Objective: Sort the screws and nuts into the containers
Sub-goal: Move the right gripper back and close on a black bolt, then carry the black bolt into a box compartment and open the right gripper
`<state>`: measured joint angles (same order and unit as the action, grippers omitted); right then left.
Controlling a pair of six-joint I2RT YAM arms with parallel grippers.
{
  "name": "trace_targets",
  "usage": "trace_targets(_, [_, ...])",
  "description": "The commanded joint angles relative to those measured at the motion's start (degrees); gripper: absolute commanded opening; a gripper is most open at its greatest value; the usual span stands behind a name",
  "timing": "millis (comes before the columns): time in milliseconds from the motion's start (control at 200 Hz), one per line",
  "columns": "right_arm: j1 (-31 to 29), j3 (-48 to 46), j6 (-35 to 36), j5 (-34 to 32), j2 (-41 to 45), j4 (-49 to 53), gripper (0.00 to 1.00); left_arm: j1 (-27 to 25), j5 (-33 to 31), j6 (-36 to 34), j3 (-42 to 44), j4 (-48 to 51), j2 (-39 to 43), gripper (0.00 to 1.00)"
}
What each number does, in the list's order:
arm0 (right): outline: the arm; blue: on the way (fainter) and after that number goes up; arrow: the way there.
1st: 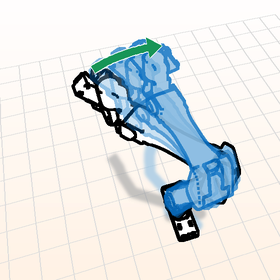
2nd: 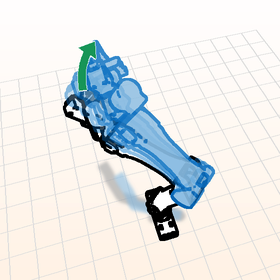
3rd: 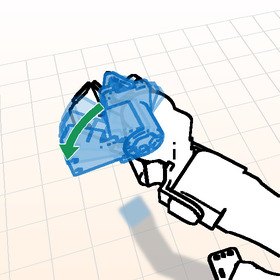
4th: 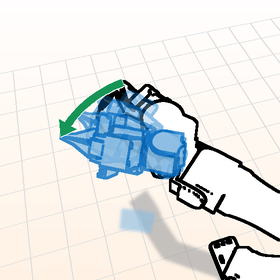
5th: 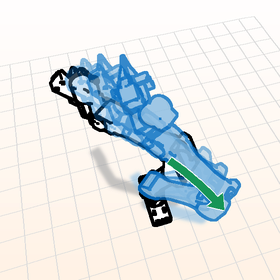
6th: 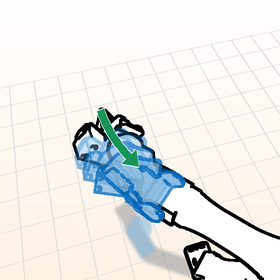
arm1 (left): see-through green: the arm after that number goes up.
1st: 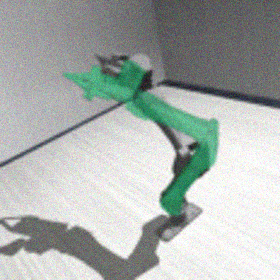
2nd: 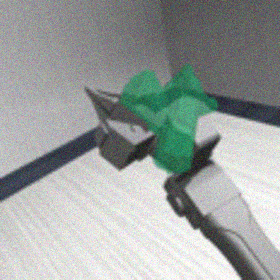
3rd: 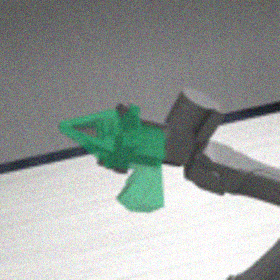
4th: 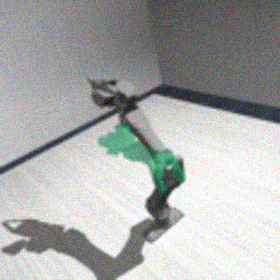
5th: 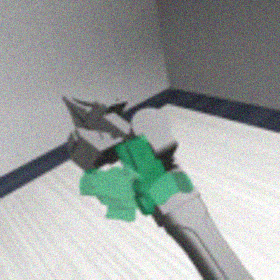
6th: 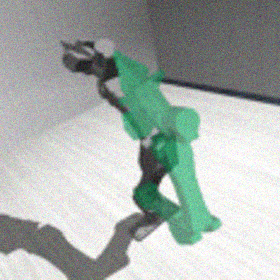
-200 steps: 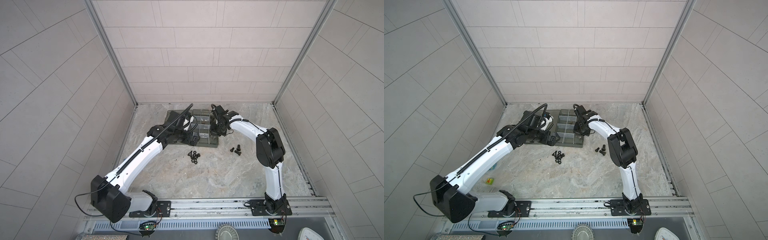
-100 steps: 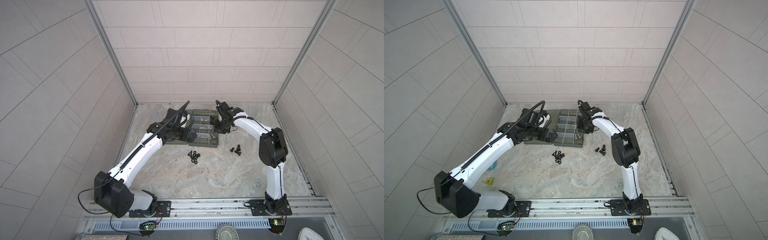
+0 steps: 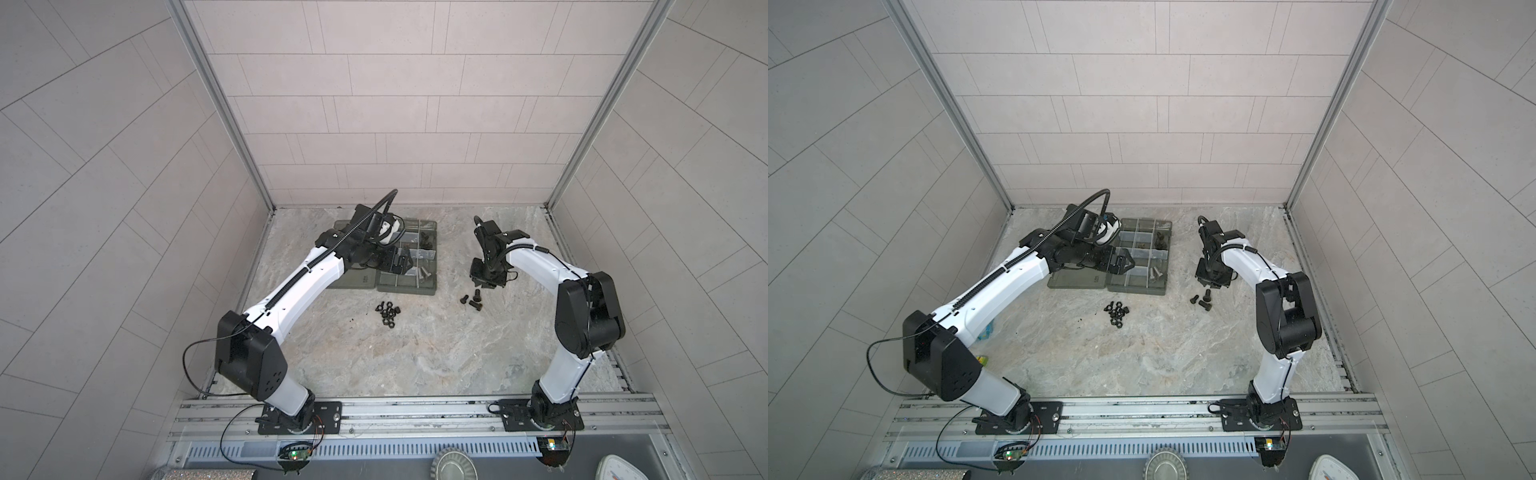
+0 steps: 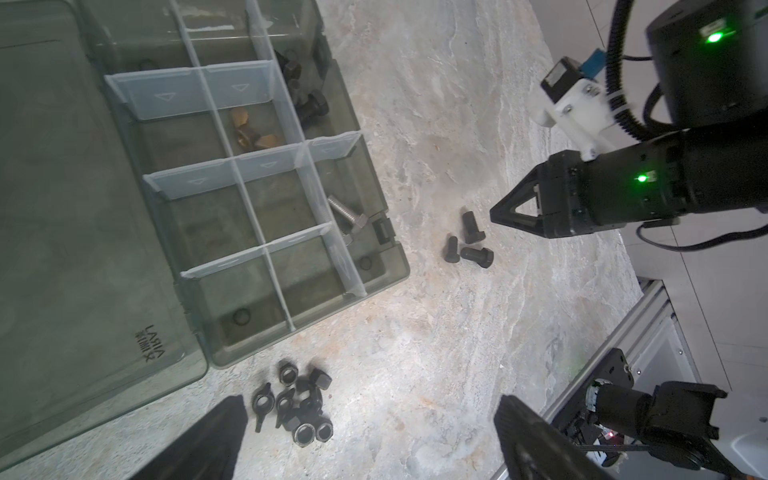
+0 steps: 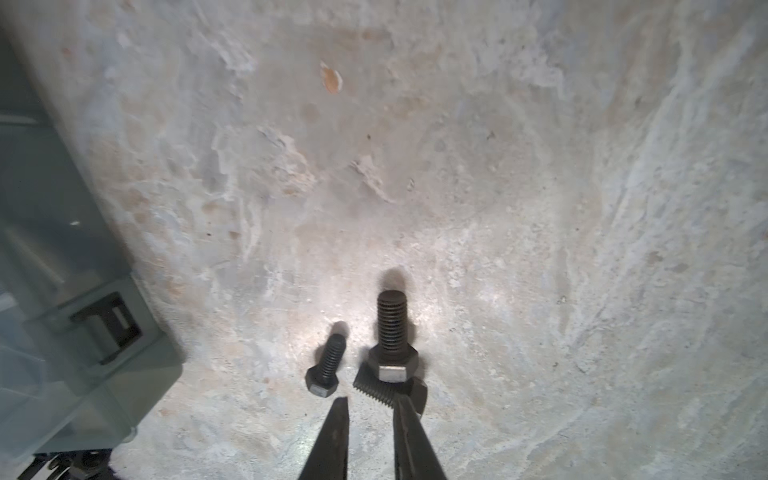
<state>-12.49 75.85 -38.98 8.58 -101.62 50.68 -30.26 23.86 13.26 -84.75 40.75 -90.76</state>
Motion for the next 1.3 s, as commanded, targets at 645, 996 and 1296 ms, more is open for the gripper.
trace_targets(645, [2.01,-1.99,1.26,2.4,-7.74,-4.92,0.23,-6.82,-0.61,-3.31,-12.28,4.7,-9.5,1.0])
trace_targets(996, [2.24,-1.59,1.32,2.76,-10.36,-4.04,0.08,-6.7,-1.75,-4.76,-12.02,5.48,-9.37,1.0])
trace_targets(1296, [2.21,4.17,0.36,4.13,-8.73,-1.25,0.01,-4.15,1.11,-3.12,-7.15,2.7,-6.8,1.0])
